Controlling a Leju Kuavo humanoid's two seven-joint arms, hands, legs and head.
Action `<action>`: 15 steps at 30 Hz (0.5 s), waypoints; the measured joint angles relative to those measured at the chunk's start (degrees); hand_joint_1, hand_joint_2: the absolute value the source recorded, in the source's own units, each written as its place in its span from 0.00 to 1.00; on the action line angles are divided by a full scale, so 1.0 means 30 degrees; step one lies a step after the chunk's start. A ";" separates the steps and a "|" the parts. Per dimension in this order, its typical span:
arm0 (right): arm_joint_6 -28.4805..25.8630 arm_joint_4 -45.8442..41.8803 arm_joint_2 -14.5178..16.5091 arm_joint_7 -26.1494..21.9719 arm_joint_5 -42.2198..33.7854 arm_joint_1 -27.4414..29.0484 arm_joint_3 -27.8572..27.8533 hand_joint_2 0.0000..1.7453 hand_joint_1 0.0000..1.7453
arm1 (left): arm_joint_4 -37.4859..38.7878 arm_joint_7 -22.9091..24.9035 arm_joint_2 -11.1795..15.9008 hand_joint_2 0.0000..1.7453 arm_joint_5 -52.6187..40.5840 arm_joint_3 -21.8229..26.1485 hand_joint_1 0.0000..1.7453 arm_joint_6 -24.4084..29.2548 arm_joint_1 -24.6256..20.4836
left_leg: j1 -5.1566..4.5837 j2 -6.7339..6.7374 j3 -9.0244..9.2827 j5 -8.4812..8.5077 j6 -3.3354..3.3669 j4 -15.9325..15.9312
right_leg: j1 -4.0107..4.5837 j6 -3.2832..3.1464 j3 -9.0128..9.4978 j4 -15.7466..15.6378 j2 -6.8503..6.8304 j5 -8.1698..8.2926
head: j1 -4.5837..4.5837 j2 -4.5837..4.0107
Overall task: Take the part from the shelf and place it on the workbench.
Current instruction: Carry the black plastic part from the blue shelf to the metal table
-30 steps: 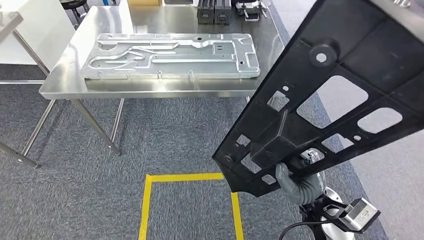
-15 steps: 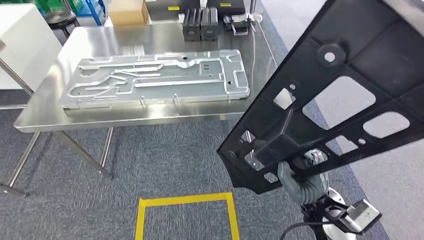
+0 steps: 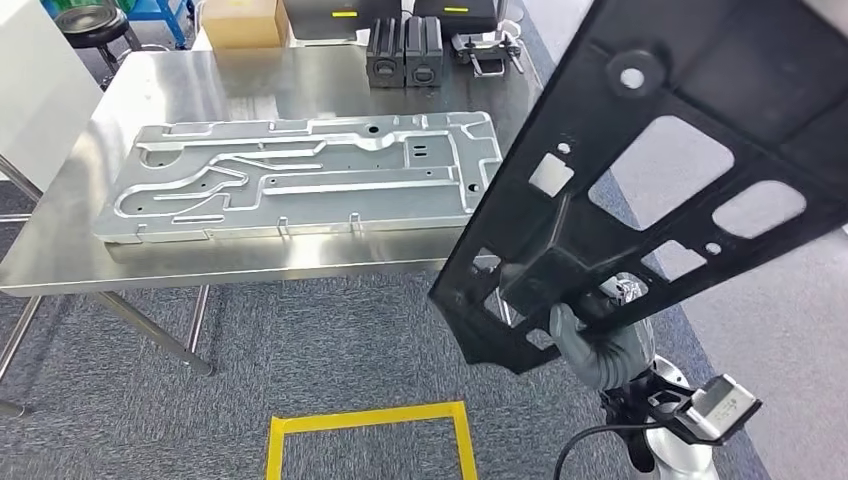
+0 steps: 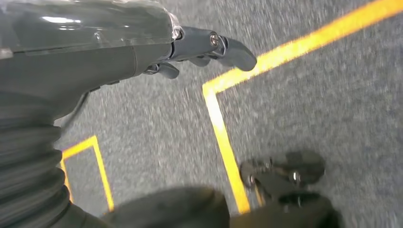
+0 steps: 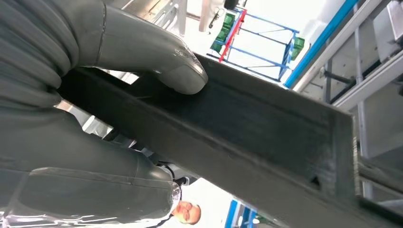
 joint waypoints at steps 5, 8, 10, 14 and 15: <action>0.0120 0.0474 -0.0140 0.0069 -0.0013 -0.0359 0.0029 1.00 1.00 | 0.0007 0.0033 -0.0217 1.00 0.0020 0.0131 0.00 -0.0035 0.0229 | 0.0091 -0.0293 0.1240 -0.1031 -0.0248 -0.0026 | -0.0107 0.0070 -0.0978 -0.2187 -0.0071 0.3790 | 0.0004 -0.0002; 0.0117 0.0654 -0.0201 0.0084 -0.0024 -0.0480 0.0055 1.00 1.00 | 0.0029 0.0042 -0.0268 1.00 0.0018 0.0197 0.00 -0.0049 0.0259 | 0.0066 -0.0321 0.1390 -0.1437 -0.0585 -0.0105 | 0.0093 -0.0364 -0.0419 -0.3920 -0.0113 0.4098 | 0.0004 -0.0002; 0.0113 0.0680 -0.0221 0.0086 -0.0038 -0.0521 0.0066 1.00 1.00 | 0.0027 0.0049 -0.0277 1.00 0.0018 0.0224 0.00 -0.0049 0.0224 | 0.0079 -0.0260 0.1474 -0.1601 -0.0794 -0.0208 | 0.0081 -0.0644 -0.0219 -0.4283 -0.0047 0.3730 | 0.0004 0.0000; 0.0133 0.0711 -0.0241 0.0089 -0.0053 -0.0657 0.0082 1.00 1.00 | 0.0022 -0.0011 -0.0283 1.00 0.0038 0.0246 0.00 -0.0051 0.0189 | 0.0135 -0.0218 -0.0121 -0.2822 -0.1120 0.2976 | 0.0001 -0.1045 0.0481 -0.4615 -0.0070 0.3306 | -0.0018 0.0000; 0.0151 0.0736 -0.0244 0.0088 -0.0062 -0.0701 0.0085 1.00 1.00 | 0.0022 -0.0069 -0.0283 1.00 0.0073 0.0257 0.00 -0.0068 0.0160 | 0.0140 -0.0218 -0.1068 -0.3171 -0.1157 0.4392 | 0.0022 -0.1081 0.0625 -0.4621 -0.0086 0.3172 | -0.0017 0.0000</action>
